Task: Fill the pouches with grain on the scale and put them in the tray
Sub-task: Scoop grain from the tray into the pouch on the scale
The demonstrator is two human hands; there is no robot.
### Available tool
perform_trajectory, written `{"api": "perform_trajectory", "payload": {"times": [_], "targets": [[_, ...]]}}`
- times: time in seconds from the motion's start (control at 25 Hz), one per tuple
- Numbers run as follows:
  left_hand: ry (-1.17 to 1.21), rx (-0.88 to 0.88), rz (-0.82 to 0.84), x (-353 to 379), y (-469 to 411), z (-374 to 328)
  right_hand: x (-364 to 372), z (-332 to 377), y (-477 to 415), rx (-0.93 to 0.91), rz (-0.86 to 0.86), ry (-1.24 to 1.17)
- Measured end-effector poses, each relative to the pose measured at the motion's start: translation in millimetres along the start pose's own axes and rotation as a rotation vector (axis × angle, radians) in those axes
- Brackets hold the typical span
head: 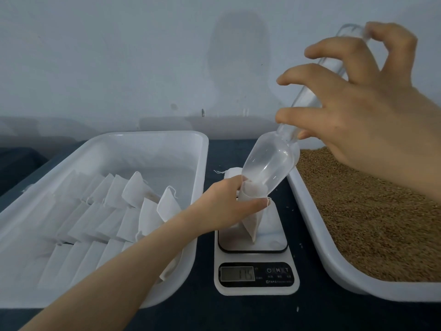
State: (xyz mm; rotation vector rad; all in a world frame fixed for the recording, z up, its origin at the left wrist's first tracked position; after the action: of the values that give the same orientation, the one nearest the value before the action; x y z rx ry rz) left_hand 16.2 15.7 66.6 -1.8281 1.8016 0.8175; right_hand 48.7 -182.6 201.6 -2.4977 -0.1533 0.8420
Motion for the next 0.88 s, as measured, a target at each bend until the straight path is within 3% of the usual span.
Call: {"api": "perform_trajectory", "payload": {"times": [0.08,0.2,0.4,0.52,0.68,0.76,0.8,0.88], "targets": [[0.012,0.001,-0.001,-1,1,0,4,-5,7,0.08,-0.003,0.003],[0.006,0.008,-0.002,0,1,-1,21,-15,33,0.438,0.084,-0.026],[0.008,0.008,-0.002,-1,2,-2,68,1,68,1.002,0.715,-0.254],[0.004,0.007,0.0,-1,3,-2,91,19,77,1.006,1.028,-0.461],[-0.002,0.011,0.002,-2,2,-3,98,30,78,0.923,1.229,-0.476],[-0.005,0.007,0.008,-1,2,-2,95,33,76,0.848,1.215,-0.421],[-0.004,0.007,0.008,-1,3,-1,90,33,71,0.812,1.121,-0.426],[0.003,0.012,0.001,-1,3,-1,75,34,53,0.742,0.758,-0.626]]}}
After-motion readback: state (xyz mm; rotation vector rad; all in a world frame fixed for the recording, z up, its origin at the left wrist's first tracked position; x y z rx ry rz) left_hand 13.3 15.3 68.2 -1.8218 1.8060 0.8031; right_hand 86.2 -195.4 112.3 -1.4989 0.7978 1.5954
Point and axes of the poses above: each hand's wrist, its own y-axis away from the middle knuckle, its own x-axis out of the palm, z = x × y, the point moved 1 cm from there along -y, towards the middle knuckle, and after that the axes turned 6 degrees about -x, right-handed, at the moved point
